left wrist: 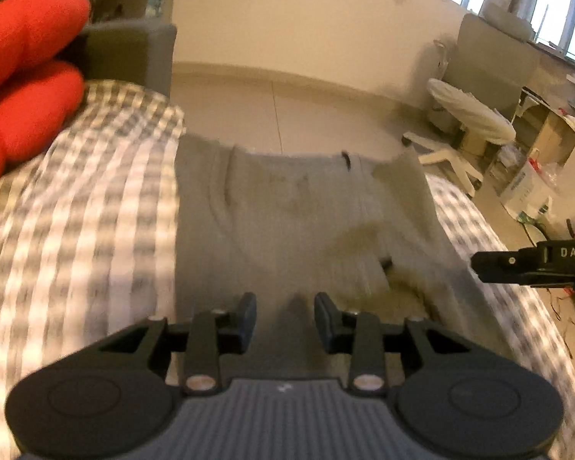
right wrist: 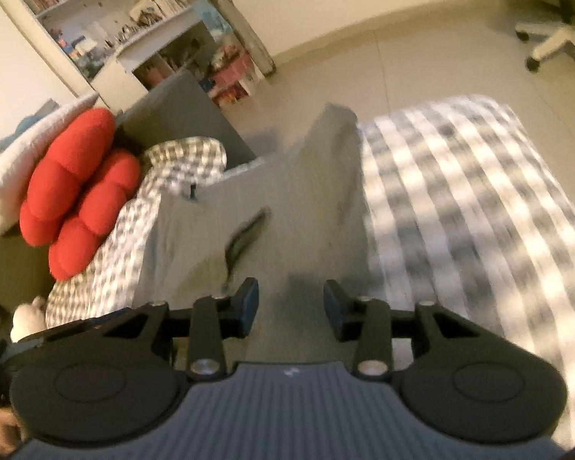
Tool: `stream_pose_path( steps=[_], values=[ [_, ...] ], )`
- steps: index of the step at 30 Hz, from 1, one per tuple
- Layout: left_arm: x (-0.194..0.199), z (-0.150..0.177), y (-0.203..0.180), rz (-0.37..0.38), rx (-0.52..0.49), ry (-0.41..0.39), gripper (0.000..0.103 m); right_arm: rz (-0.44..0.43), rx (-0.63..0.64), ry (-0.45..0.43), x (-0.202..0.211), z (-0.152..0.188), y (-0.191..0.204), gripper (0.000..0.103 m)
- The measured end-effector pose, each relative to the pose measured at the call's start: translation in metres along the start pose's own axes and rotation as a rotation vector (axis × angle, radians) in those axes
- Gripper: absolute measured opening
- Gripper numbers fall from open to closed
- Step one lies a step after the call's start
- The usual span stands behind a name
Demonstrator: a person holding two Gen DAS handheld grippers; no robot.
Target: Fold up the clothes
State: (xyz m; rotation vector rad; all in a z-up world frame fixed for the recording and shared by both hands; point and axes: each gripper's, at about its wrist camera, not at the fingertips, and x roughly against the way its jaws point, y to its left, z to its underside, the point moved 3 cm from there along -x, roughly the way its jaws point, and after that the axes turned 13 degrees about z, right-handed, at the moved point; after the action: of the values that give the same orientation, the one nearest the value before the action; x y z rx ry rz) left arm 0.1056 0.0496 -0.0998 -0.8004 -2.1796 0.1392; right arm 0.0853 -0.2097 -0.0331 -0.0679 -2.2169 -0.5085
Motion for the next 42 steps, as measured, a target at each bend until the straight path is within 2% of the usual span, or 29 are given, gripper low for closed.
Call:
stream_pose_path(
  steps=[13, 18, 21, 25, 27, 30, 33, 42],
  values=[
    [0.073, 0.089, -0.011, 0.007, 0.016, 0.183, 0.033, 0.036, -0.021, 0.177, 0.060, 0.089, -0.018, 0.042],
    [0.100, 0.120, -0.010, 0.055, 0.041, 0.257, 0.033, 0.028, 0.065, 0.255, 0.078, 0.126, -0.012, 0.042],
    [0.116, 0.135, -0.006, 0.116, 0.069, 0.311, 0.033, 0.010, 0.093, 0.296, 0.089, 0.144, -0.015, 0.042],
    [0.128, 0.154, 0.007, 0.219, 0.155, 0.391, 0.033, -0.018, 0.068, 0.353, 0.099, 0.154, -0.026, 0.042],
    [0.131, 0.164, 0.012, 0.257, 0.176, 0.430, 0.032, -0.010, 0.069, 0.390, 0.102, 0.158, -0.031, 0.042],
    [0.128, 0.174, 0.019, 0.293, 0.213, 0.450, 0.032, -0.008, 0.075, 0.475, 0.098, 0.167, -0.037, 0.042],
    [0.119, 0.183, 0.026, 0.328, 0.264, 0.475, 0.032, 0.002, 0.097, 0.517, 0.089, 0.174, -0.035, 0.042],
    [0.092, 0.201, 0.032, 0.321, 0.285, 0.554, 0.032, 0.024, 0.152, 0.638, 0.061, 0.193, -0.030, 0.042]
  ],
)
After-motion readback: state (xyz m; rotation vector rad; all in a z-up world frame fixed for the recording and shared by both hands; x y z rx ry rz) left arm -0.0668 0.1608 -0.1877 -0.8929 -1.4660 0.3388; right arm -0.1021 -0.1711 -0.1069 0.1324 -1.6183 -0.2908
